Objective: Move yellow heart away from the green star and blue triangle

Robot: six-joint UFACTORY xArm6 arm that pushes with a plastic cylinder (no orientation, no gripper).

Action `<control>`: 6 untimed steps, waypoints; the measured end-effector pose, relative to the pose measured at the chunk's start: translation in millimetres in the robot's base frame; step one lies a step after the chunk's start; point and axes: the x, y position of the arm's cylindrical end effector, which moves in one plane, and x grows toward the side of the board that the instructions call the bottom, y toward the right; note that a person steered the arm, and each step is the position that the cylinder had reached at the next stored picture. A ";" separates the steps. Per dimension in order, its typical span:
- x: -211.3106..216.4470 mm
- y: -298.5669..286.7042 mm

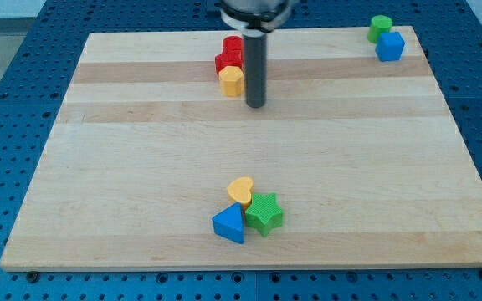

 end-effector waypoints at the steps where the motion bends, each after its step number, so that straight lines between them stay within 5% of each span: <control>1: 38.6 62.3; 2: 104.5 76.7; 6: 172.0 -64.9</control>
